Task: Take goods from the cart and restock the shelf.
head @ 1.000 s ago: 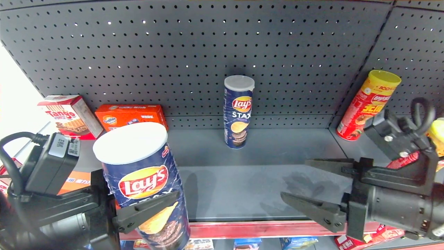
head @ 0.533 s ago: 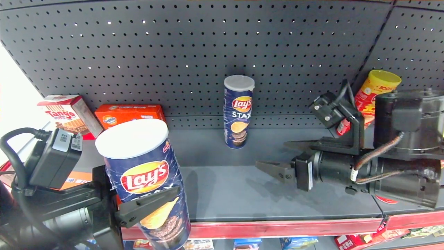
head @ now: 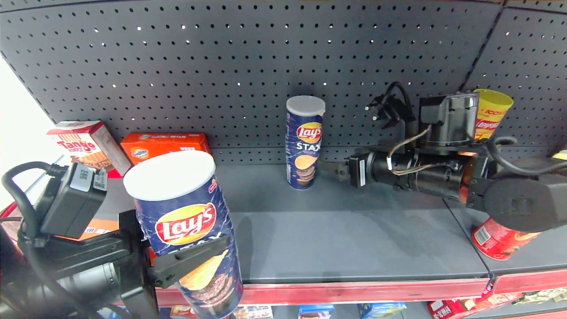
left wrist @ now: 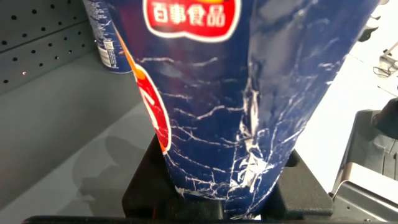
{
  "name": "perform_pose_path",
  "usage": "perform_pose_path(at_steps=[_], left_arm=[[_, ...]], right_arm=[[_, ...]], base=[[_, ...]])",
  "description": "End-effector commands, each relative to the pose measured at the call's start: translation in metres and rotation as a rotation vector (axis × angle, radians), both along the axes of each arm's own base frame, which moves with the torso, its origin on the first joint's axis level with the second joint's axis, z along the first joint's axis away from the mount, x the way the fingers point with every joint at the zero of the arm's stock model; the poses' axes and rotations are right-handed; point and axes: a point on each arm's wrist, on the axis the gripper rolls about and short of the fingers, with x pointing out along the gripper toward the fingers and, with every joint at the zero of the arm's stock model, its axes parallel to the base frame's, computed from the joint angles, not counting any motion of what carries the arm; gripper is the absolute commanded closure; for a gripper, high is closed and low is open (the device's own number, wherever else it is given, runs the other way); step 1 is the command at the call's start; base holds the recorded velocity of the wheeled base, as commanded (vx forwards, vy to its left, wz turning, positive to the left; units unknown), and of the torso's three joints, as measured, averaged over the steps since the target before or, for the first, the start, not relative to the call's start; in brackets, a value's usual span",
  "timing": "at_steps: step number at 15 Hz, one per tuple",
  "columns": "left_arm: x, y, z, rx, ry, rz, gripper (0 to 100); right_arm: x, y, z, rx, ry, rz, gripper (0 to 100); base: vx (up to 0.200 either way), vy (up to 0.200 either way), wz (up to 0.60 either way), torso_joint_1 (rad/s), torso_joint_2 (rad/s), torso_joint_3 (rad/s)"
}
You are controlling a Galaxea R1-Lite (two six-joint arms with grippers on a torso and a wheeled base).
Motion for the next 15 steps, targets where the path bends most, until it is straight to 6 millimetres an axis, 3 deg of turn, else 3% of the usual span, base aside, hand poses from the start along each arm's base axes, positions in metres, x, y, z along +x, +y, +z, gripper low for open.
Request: perform_pose_path(at_steps=[1,5,10,15], left_arm=[[0.001,0.0,-0.001,0.002,0.003,0.0,100],[0.0,-0.001,-0.002,0.003,0.006,-0.005,100],[0.0,-0.001,-0.002,0.003,0.009,-0.008,100],[0.0,-0.002,-0.003,0.004,0.012,-0.011,100]], right_arm=[[0.026,0.002,-0.012,-0.013,0.002,-0.021,0],[0.044,0.016,-0.005,0.021,-0.041,0.05,0],[0.071,0.028,-0.015,0.01,-0.144,0.128,0],[0.081,0.037,-0.022,0.038,-0.19,0.238,0]], base=[[0.0,0.0,0.0,0.0,0.0,0.0],[0.0,0.0,0.0,0.0,0.0,0.0],[0.0,0.0,0.0,0.0,0.0,0.0],[0.0,0.0,0.0,0.0,0.0,0.0]])
